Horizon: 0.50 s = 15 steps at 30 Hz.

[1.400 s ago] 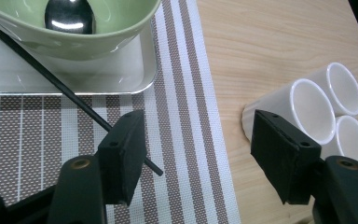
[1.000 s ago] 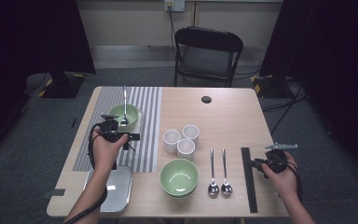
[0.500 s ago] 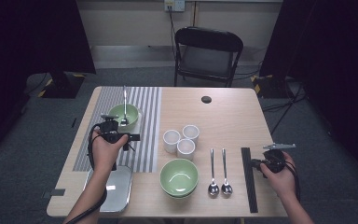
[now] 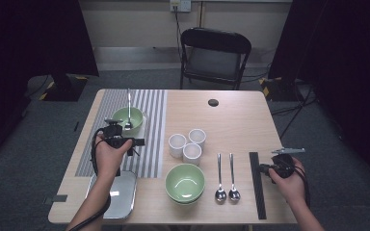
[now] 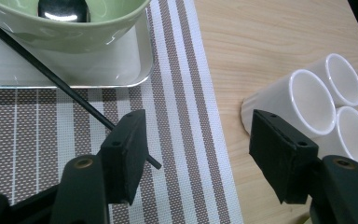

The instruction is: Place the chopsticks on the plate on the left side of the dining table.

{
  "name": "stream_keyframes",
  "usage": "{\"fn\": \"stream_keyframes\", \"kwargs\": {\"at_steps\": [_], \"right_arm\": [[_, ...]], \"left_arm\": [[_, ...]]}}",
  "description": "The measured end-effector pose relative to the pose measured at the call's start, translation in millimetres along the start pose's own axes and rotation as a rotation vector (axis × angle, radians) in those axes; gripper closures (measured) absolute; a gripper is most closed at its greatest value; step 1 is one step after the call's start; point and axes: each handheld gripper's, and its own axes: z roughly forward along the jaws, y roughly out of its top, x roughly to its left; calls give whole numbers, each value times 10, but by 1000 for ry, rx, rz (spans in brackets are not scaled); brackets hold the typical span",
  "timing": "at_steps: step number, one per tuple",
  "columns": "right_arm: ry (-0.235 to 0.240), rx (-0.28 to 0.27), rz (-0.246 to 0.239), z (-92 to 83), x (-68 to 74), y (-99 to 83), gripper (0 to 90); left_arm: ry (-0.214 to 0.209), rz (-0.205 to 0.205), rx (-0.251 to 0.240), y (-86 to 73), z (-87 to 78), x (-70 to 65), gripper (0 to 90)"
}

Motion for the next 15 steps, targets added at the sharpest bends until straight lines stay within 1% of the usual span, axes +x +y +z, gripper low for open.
{"fn": "stream_keyframes", "kwargs": {"at_steps": [7, 8, 12, 14, 15], "right_arm": [[1, -1, 4, 9, 1, 11, 830], [3, 2, 11, 9, 4, 12, 829], [2, 9, 5, 18, 2, 10, 833], [10, 11, 16, 18, -10, 6, 835], [6, 8, 13, 18, -20, 7, 839]], "left_arm": [[-8, 4, 4, 7, -6, -6, 375], [-6, 0, 3, 5, -4, -7, 376], [-7, 7, 5, -2, 9, -4, 380], [-8, 2, 8, -8, 17, -3, 381], [-7, 1, 8, -10, 19, -4, 381]]}}
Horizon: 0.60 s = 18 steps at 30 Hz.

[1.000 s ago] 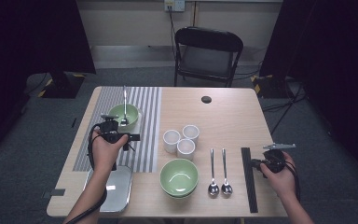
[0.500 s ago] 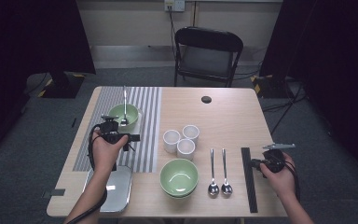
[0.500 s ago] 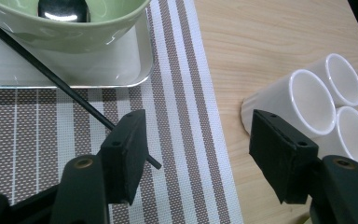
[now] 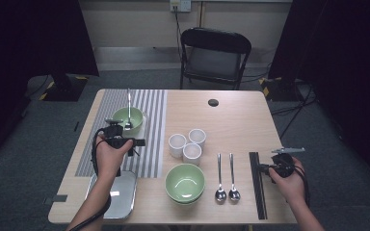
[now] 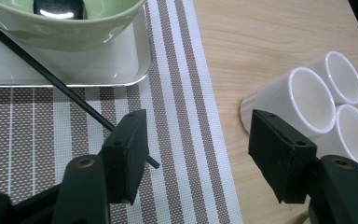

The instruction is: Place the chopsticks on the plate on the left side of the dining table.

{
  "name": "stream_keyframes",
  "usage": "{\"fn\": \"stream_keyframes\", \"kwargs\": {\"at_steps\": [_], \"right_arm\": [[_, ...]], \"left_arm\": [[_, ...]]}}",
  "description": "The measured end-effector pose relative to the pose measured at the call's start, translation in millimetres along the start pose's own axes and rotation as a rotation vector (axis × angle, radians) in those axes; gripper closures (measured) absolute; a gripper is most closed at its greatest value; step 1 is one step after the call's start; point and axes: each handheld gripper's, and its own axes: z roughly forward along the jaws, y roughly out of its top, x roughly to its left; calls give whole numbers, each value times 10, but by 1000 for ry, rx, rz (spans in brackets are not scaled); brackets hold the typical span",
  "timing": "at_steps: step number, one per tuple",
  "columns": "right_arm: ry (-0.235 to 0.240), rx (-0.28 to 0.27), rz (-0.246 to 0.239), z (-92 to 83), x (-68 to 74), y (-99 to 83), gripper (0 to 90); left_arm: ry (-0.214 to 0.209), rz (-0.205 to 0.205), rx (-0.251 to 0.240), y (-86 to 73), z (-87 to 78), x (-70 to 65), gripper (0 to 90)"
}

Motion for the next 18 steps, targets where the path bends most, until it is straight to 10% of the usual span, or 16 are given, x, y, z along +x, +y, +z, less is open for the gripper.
{"fn": "stream_keyframes", "kwargs": {"at_steps": [18], "right_arm": [[-34, 1, 67, -10, -148, 19, 841]], "left_arm": [[-1, 12, -6, 16, -37, -3, 379]]}}
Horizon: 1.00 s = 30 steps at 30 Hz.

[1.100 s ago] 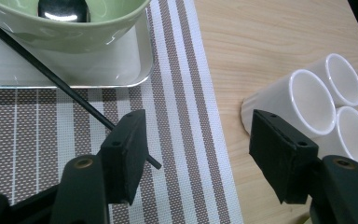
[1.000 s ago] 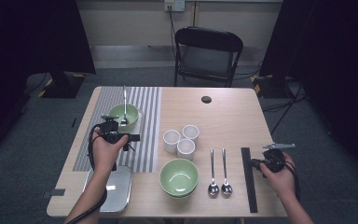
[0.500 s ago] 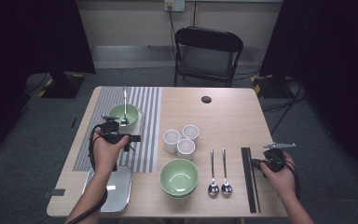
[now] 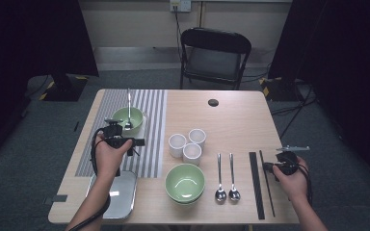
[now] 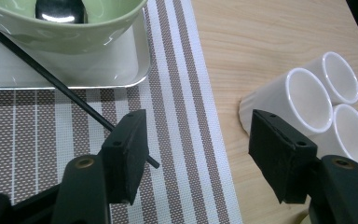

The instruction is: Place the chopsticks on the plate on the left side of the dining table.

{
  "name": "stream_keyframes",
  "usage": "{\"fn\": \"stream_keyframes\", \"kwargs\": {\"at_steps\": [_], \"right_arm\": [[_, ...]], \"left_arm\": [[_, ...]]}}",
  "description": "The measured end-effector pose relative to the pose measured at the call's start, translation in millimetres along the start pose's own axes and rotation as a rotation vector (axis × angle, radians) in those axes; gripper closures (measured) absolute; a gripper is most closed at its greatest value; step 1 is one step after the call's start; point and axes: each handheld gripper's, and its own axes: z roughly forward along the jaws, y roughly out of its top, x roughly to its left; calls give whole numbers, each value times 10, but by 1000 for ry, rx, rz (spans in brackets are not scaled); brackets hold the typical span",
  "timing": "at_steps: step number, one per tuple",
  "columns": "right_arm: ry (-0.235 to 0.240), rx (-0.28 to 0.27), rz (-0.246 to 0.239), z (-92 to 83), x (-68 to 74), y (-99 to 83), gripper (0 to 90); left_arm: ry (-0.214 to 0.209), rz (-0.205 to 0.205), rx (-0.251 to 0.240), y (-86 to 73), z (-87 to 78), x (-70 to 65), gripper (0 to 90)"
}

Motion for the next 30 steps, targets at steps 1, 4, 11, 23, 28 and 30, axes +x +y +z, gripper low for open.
{"fn": "stream_keyframes", "kwargs": {"at_steps": [1, 4, 11, 23, 28, 30], "right_arm": [[-2, -7, 4, 12, -27, 12, 842], [-8, -17, 21, 42, -101, 53, 846], [-40, -30, 27, 128, -219, 191, 849], [-43, 8, -34, 34, -142, 97, 772], [-67, 33, -62, -43, -87, 15, 781], [-71, 29, -58, -41, -94, 13, 802]], "left_arm": [[-4, 0, 4, 3, -7, -2, 379], [-5, 10, 4, 13, -26, 6, 379], [4, 3, 1, 19, -22, 15, 379], [-8, 5, -15, -19, -85, 6, 380], [-12, 6, -23, -39, -129, -8, 380], [-11, 11, -20, -47, -133, -12, 380]]}}
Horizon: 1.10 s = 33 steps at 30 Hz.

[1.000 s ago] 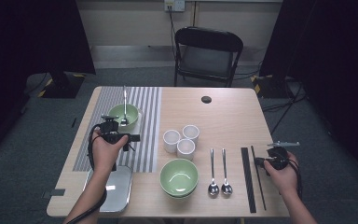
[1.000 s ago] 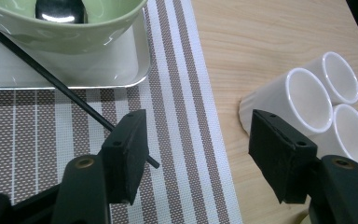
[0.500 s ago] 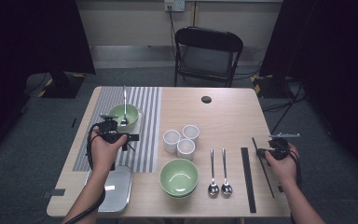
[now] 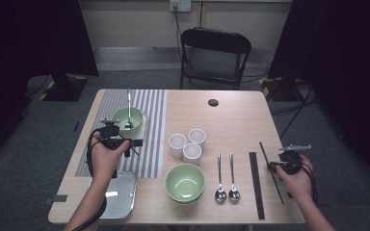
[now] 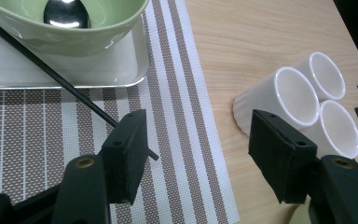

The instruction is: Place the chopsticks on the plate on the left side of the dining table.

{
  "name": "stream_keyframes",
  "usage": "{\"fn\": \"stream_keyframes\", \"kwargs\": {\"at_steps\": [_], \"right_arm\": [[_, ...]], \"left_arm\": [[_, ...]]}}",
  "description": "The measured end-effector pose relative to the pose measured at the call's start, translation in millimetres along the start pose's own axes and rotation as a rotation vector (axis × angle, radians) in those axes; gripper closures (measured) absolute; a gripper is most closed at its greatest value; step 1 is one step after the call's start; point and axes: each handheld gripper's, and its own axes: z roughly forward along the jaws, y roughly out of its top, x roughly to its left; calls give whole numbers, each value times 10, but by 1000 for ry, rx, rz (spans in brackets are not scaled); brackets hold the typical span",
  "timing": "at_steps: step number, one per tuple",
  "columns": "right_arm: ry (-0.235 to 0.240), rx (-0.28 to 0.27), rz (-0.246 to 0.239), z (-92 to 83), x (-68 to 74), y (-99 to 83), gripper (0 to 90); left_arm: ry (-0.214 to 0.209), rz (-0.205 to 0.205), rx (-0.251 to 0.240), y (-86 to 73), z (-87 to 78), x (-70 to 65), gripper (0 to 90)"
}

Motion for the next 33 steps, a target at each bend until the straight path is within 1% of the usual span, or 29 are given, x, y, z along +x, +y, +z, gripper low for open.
{"fn": "stream_keyframes", "kwargs": {"at_steps": [2, 3, 4, 5, 6, 7, 8, 9, 12, 13, 14, 15, 16, 17, 18, 20, 21, 22, 23, 25, 27, 28, 30, 31, 33], "right_arm": [[2, -4, 9, 15, -21, 18, 806], [0, -6, 24, 23, -22, 28, 817], [-11, -5, 16, 32, -24, 38, 842], [-17, 7, 22, 30, -12, 49, 841], [-22, 13, 17, 33, -8, 61, 840], [-22, 13, 17, 33, -8, 61, 840], [-33, 57, 20, 23, 21, 98, 836], [-40, 68, 14, 21, 34, 107, 836], [-76, 96, 0, 22, 93, 133, 835], [-85, 97, -10, 28, 104, 139, 833], [-90, 102, -11, 30, 107, 149, 830], [-87, 110, 4, 30, 105, 158, 830], [-87, 110, 4, 30, 105, 158, 830], [-85, 127, 17, 33, 97, 180, 838], [-88, 132, 19, 36, 102, 189, 844], [-99, 156, 7, 45, 125, 223, 863], [-99, 156, 7, 45, 125, 223, 863], [-115, 174, 1, 56, 154, 254, 867], [-120, 184, 11, 58, 162, 264, 867], [-124, 187, 29, 62, 158, 274, 868], [-138, 194, 46, 65, 175, 282, 868], [-138, 199, 56, 63, 170, 286, 869], [-139, 194, 56, 69, 163, 290, 870], [-138, 191, 72, 67, 165, 289, 869], [-128, 188, 85, 64, 144, 286, 870]], "left_arm": [[0, 2, -3, -6, 0, -2, 380], [-3, 5, 2, -8, -2, -1, 380], [-3, 4, 1, -9, -1, 1, 380], [-5, 4, 3, -8, -2, 6, 379], [-1, 12, 8, -7, -6, 19, 380], [-1, 12, 8, -7, -6, 19, 380], [0, -2, 2, -9, -1, 29, 380], [0, -2, 2, -9, -1, 29, 381], [-4, -1, -2, -14, -7, 31, 381], [-4, -1, -2, -14, -7, 31, 381], [-5, -1, 0, -22, -11, 29, 380], [-8, -1, 2, -27, -11, 28, 380], [-8, -1, 2, -27, -11, 28, 381], [-9, -1, -1, -36, -16, 23, 380], [-8, -2, -4, -40, -17, 19, 380], [-14, 7, 0, -45, -29, 12, 381], [-14, 7, 0, -45, -29, 12, 381], [-16, 9, -1, -48, -44, -5, 381], [-14, 11, -7, -49, -52, -12, 380], [-17, 12, -9, -50, -61, -21, 376], [-22, 22, -1, -50, -86, -24, 376], [-20, 19, -13, -48, -100, -28, 376], [-22, 15, -15, -47, -122, -23, 376], [-20, 22, -16, -47, -132, -16, 376], [-22, 21, -14, -49, -145, -7, 376]]}}
